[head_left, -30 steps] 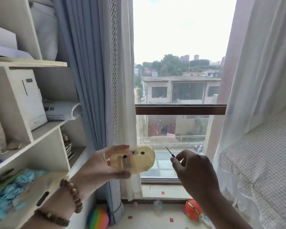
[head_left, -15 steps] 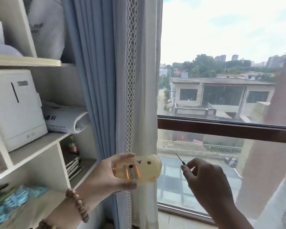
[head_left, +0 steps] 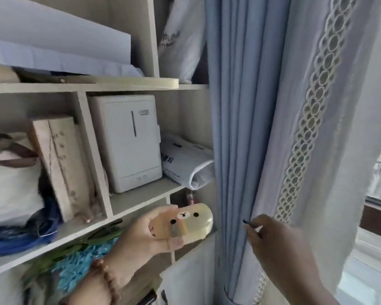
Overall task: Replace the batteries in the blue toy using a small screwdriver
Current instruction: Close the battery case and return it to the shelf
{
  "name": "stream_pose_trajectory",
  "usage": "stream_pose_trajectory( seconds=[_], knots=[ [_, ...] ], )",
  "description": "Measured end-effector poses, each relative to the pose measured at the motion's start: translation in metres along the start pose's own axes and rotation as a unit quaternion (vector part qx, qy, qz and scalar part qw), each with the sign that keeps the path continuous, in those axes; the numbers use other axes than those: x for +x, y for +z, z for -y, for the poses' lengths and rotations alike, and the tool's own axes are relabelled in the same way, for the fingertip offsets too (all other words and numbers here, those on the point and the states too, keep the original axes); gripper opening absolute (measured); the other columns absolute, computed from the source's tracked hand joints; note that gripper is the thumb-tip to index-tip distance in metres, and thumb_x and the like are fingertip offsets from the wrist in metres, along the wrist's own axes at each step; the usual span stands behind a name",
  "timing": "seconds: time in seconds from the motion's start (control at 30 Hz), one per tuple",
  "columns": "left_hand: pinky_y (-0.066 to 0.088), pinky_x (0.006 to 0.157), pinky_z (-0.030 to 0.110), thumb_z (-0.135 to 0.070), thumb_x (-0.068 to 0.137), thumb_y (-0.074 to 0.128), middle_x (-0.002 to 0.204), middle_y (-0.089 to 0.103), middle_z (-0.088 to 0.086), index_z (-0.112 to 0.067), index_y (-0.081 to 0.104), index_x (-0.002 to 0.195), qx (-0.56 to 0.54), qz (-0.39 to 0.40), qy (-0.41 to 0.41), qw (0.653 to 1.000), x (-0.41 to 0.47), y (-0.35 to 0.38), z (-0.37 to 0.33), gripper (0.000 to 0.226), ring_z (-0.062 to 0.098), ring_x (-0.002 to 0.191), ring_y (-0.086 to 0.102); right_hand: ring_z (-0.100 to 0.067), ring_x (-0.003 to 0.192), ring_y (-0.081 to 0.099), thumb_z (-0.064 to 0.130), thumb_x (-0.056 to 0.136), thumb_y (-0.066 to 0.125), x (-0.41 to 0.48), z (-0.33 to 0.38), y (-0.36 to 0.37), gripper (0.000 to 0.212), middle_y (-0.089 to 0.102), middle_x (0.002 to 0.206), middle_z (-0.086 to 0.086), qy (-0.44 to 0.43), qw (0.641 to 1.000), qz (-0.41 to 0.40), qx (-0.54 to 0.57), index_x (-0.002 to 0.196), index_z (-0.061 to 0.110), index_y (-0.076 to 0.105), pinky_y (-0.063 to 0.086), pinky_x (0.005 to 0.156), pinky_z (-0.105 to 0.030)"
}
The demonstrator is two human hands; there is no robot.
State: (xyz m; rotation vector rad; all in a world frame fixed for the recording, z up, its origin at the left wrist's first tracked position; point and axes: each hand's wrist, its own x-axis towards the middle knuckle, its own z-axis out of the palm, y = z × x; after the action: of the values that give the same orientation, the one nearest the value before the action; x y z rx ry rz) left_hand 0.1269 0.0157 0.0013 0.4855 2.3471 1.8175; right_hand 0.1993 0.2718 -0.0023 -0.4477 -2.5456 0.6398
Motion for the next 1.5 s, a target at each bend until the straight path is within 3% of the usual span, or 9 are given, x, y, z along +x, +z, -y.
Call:
stream_pose_trajectory(
  seconds=[0.23,0.37,0.57,0.77,0.97,1.17,1.23,1.33,1.5],
  knots=[
    [0.053,0.095,0.033,-0.019,0.053,0.099,0.111,0.075,-0.014,-0.043,0.072,0.107,0.026,-0.133,-0.017,0.991,0.058,-0.056,0.033,0.066,0.008,0.106,0.068,-0.026,0.074,0.066,0.046,0.085,0.067,0.086,0.055,0.072,0.016,0.046,0.077,0.006,-0.089,0.995,0.024,0.048,0.083,0.032,0.059,0.052,0.062,-0.037],
    [0.053,0.098,0.034,-0.035,0.046,0.099,0.115,0.071,-0.019,-0.052,0.068,0.107,0.061,-0.172,-0.029,0.983,0.090,-0.077,0.047,0.071,0.007,0.111,0.066,-0.024,0.070,0.068,0.043,0.083,0.071,0.128,0.079,0.110,0.015,0.060,0.084,0.003,-0.132,0.989,0.035,0.059,0.077,0.030,0.072,0.052,0.059,-0.031],
    [0.043,0.081,0.006,-0.016,0.074,0.086,0.118,0.054,-0.030,-0.044,0.054,0.121,0.130,-0.209,-0.055,0.968,0.122,-0.082,0.047,0.063,-0.008,0.107,0.054,-0.025,0.076,0.066,0.037,0.087,0.069,0.164,0.111,0.156,0.014,0.062,0.085,0.003,-0.184,0.973,0.098,0.097,0.079,0.025,0.071,0.052,0.066,-0.036],
    [0.036,0.107,0.024,-0.032,0.081,0.080,0.134,0.048,-0.025,-0.041,0.042,0.138,0.186,-0.263,-0.114,0.940,0.137,-0.083,0.051,0.069,0.003,0.126,0.048,-0.019,0.075,0.051,0.028,0.096,0.059,0.197,0.130,0.199,0.013,0.052,0.087,0.002,-0.253,0.947,0.143,0.138,0.090,0.018,0.065,0.041,0.068,-0.028],
    [0.034,0.087,0.010,-0.034,0.084,0.077,0.121,0.040,-0.037,-0.056,0.037,0.117,0.227,-0.270,-0.122,0.928,0.145,-0.083,0.058,0.056,-0.011,0.113,0.047,-0.025,0.105,0.062,0.027,0.102,0.041,0.206,0.142,0.218,0.020,0.054,0.117,-0.004,-0.291,0.934,0.184,0.099,0.110,0.017,0.056,0.046,0.082,-0.029],
    [0.030,0.105,0.018,-0.037,0.087,0.073,0.136,0.032,-0.027,-0.040,0.031,0.143,0.267,-0.261,-0.149,0.916,0.151,-0.089,0.067,0.070,-0.003,0.126,0.040,-0.020,0.112,0.060,0.038,0.099,0.047,0.220,0.148,0.240,0.024,0.058,0.117,-0.001,-0.259,0.950,0.172,0.040,0.103,0.020,0.063,0.049,0.092,-0.031],
    [0.031,0.111,0.022,-0.038,0.086,0.073,0.142,0.032,-0.022,-0.037,0.030,0.146,0.266,-0.257,-0.149,0.917,0.153,-0.092,0.072,0.074,0.000,0.132,0.039,-0.021,0.101,0.065,0.038,0.094,0.058,0.222,0.149,0.245,0.020,0.063,0.107,-0.002,-0.273,0.948,0.162,0.023,0.093,0.020,0.067,0.054,0.085,-0.031],
    [0.031,0.113,0.025,-0.037,0.086,0.073,0.146,0.031,-0.022,-0.037,0.031,0.146,0.258,-0.255,-0.162,0.918,0.155,-0.094,0.079,0.074,-0.001,0.131,0.039,-0.021,0.046,0.062,0.029,0.045,0.095,0.221,0.146,0.255,0.037,0.058,0.058,-0.001,-0.311,0.936,0.163,0.009,0.049,0.020,0.059,0.050,0.038,-0.030],
    [0.029,0.105,0.017,-0.028,0.091,0.069,0.143,0.023,-0.019,-0.033,0.029,0.147,0.234,-0.247,-0.183,0.922,0.158,-0.096,0.081,0.069,0.001,0.126,0.039,-0.017,0.036,0.055,0.029,0.033,0.098,0.222,0.139,0.272,0.044,0.054,0.051,0.002,-0.327,0.933,0.147,0.003,0.045,0.023,0.056,0.042,0.030,-0.026]
  ],
)
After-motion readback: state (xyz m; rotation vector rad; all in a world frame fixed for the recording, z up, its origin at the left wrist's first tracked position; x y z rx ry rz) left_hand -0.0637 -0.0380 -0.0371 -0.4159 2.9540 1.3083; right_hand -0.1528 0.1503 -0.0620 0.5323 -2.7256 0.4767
